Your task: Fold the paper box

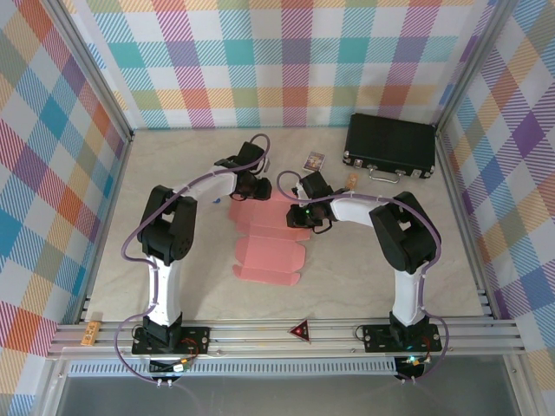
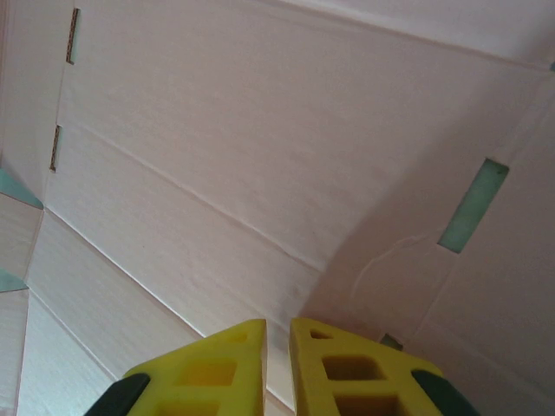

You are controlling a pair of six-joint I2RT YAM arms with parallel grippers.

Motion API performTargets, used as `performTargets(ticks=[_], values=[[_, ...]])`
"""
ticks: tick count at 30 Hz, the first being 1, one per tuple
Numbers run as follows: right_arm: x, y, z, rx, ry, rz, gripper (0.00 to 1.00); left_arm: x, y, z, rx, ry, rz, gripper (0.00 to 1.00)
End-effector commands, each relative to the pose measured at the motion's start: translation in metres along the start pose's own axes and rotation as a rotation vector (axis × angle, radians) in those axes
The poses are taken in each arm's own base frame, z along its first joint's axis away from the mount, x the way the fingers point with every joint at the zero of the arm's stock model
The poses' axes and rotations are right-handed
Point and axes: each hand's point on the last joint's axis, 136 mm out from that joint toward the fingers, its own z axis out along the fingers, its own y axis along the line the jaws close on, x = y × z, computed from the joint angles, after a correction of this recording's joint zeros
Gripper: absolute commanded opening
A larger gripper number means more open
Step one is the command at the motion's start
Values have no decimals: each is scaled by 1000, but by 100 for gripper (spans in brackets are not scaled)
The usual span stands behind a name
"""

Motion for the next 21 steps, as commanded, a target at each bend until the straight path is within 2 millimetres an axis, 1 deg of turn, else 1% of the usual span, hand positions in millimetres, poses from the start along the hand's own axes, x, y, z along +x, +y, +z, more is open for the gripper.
performTargets(ticks=[1,5,8,11,14,16,18,19,20,21], values=[[14,-6,-7,56,31,17,18,-4,-1,-22,-15,-33,11,35],[-3,3,-27,55,-30,8,18,-7,2,-49,-34,-97,4,42],[-17,8,-43,56,-85,8,20,-1,8,-67,-60,-127,-13,43],[-31,9,-59,72,-138,9,23,11,3,-76,-18,-134,-41,42],[-45,-2,-69,140,-175,28,26,29,-14,-73,71,-110,-81,33],[-53,-15,-73,207,-188,53,28,41,-25,-68,113,-91,-107,22],[-60,-26,-77,254,-199,75,30,54,-34,-60,140,-72,-130,13],[-63,-32,-78,277,-202,88,31,62,-38,-55,150,-55,-139,10],[-65,-36,-78,288,-200,99,31,61,-44,-51,171,-72,-145,9],[-68,-41,-77,301,-200,110,31,67,-45,-44,174,-56,-160,8]])
